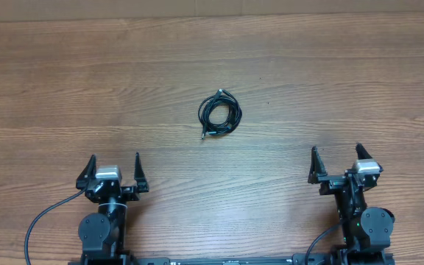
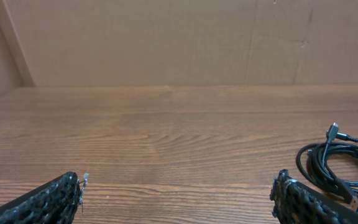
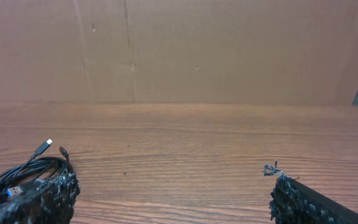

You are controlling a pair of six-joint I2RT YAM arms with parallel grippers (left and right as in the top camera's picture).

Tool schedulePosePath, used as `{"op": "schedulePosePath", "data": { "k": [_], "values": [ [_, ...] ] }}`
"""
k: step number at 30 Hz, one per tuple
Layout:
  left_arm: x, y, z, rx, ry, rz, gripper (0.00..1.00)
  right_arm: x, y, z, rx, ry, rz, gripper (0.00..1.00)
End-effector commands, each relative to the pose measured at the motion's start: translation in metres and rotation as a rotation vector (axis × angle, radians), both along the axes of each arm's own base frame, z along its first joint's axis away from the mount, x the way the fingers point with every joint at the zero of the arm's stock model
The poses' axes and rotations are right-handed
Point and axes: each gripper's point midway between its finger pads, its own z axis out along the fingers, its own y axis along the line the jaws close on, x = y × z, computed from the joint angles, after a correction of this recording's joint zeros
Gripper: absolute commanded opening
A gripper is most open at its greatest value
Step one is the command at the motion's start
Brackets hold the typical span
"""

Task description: Untangle cables

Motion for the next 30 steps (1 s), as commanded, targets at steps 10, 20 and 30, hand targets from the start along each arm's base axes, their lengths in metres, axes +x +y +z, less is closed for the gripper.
{"op": "schedulePosePath", "data": {
  "k": [10,20,30],
  "values": [
    [-0.02,-0.091,0.01,-0.51,0.071,-0.512,0.99,0.0,-0.001,-0.002,0.005,-0.004,-0.006,1.0],
    [-0.059,-0.12,0.105,-0.682,-0.179,-0.84,1.0,0.0,-0.001,-0.002,0.005,-0.004,-0.006,1.0],
    [-0.095,-0.1,0.239,-0.365,-0.507,-0.711,1.0,0.0,-0.001,-0.002,0.005,-0.004,-0.006,1.0]
  ]
}}
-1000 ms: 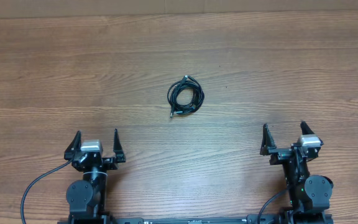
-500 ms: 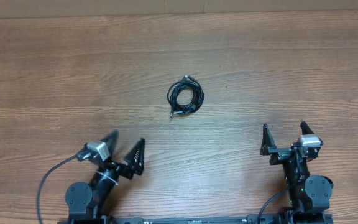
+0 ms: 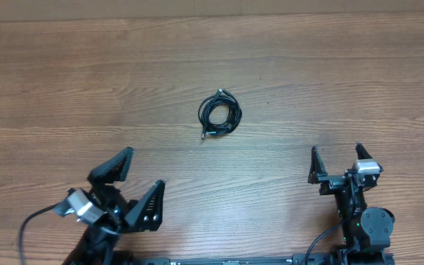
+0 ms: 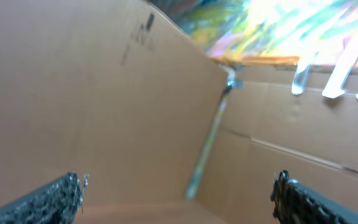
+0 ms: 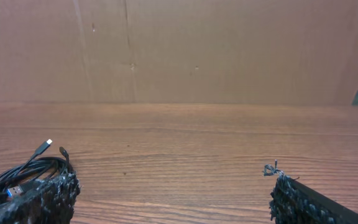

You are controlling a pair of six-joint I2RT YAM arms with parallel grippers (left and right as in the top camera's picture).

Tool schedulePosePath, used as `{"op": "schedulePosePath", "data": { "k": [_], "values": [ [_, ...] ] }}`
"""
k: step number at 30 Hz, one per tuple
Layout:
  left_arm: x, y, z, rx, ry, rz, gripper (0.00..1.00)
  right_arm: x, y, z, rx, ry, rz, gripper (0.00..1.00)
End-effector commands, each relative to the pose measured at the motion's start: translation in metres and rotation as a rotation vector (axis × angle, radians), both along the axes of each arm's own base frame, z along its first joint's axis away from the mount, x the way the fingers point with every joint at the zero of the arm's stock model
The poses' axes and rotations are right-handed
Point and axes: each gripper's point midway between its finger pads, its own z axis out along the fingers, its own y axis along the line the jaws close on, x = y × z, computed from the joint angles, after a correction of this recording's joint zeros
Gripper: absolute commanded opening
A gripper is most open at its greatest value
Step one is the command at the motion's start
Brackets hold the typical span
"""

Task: Untangle cables
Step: 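Move the left gripper forward over the coiled black cable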

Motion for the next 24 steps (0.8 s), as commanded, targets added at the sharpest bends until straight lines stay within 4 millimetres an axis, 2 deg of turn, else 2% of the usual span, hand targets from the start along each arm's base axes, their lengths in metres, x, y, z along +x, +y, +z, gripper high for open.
{"op": "schedulePosePath", "data": {
  "k": [1,6,10,17,21,24],
  "values": [
    [-0.019,0.001,0.055,0.147,-0.114,0.102,1.0,0.0,-0.001,-0.002,0.005,-0.003,-0.006,1.0],
    [-0.002,0.001,0.083,0.285,0.152,0.119,1.0,0.0,-0.001,-0.002,0.005,-0.003,-0.006,1.0],
    [0.018,-0.001,0.088,0.394,0.427,0.07,1.0,0.0,-0.001,-0.002,0.005,-0.003,-0.006,1.0],
    [0.038,-0.004,0.062,0.528,0.906,-0.072,1.0,0.0,-0.001,-0.002,0.005,-0.003,-0.006,1.0],
    [0.043,-0.022,0.045,0.617,1.056,-0.204,1.0,0.0,-0.001,-0.002,0.005,-0.003,-0.006,1.0],
    [0.051,-0.036,0.03,0.707,1.126,-0.239,1.0,0.0,-0.001,-0.002,0.005,-0.003,-0.006,1.0]
  ]
}}
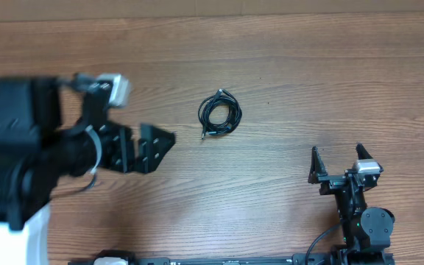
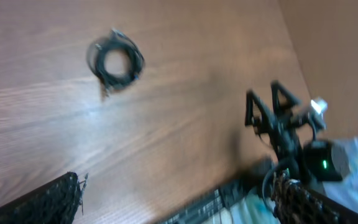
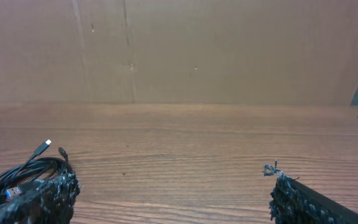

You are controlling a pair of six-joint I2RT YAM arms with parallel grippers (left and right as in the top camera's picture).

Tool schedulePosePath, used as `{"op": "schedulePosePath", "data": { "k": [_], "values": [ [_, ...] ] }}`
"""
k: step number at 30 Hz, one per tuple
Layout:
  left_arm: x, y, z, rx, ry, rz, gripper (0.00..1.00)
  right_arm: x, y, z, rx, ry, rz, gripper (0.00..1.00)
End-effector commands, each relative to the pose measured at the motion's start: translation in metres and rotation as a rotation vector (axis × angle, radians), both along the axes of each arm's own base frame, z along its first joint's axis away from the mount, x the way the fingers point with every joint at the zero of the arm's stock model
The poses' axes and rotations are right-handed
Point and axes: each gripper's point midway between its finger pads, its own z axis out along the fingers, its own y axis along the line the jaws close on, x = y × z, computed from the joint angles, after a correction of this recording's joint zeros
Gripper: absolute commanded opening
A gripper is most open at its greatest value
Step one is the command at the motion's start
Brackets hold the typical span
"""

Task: Untangle cables
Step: 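Move the left gripper forward over the coiled black cable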

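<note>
A small black cable bundle (image 1: 219,114) lies coiled on the wooden table (image 1: 308,81), one plug end sticking out at its lower left. My left gripper (image 1: 147,144) is raised high above the table's left side, open and empty, looming large and blurred in the overhead view. Its wrist view looks down on the cable bundle (image 2: 115,61) from afar. My right gripper (image 1: 336,152) rests open near the front right edge. The cable bundle (image 3: 17,177) shows at the lower left of the right wrist view, partly behind the left fingertip (image 3: 58,193).
A brown cardboard wall (image 3: 229,50) stands behind the table's far edge. My right arm (image 2: 288,127) and the rig's base appear in the left wrist view at the right.
My left arm has risen from low at the front left to high over the left side, its camera now looking down at the table. The cable and right arm have not moved.
Both grippers first rested open at the front edge, with the coil lying mid-table. Then my left arm was tilted, its camera pointing up at the wall. Now it is lifted high, looking down on the coil, which has stayed put, as has the right arm.
</note>
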Motion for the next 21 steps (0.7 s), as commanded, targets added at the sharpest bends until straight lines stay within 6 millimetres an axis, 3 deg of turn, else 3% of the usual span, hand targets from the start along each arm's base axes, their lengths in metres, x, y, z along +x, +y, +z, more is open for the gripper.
{"op": "schedulePosePath", "data": {
  "k": [1,5,13,21],
  "values": [
    [0.01,-0.013,-0.009,0.115,0.004,-0.077,1.0,0.0,0.0,-0.002,0.005,-0.003,-0.002,1.0],
    [0.041,-0.023,-0.035,0.282,0.022,-0.04,1.0,0.0,0.0,-0.002,0.005,-0.003,-0.002,1.0],
    [0.095,-0.055,-0.078,0.319,0.085,-0.053,1.0,0.0,0.0,-0.002,0.005,-0.003,-0.002,1.0],
    [0.123,-0.077,-0.166,0.353,0.379,-0.019,1.0,0.0,0.0,-0.002,0.005,-0.003,-0.002,1.0]
  ]
}}
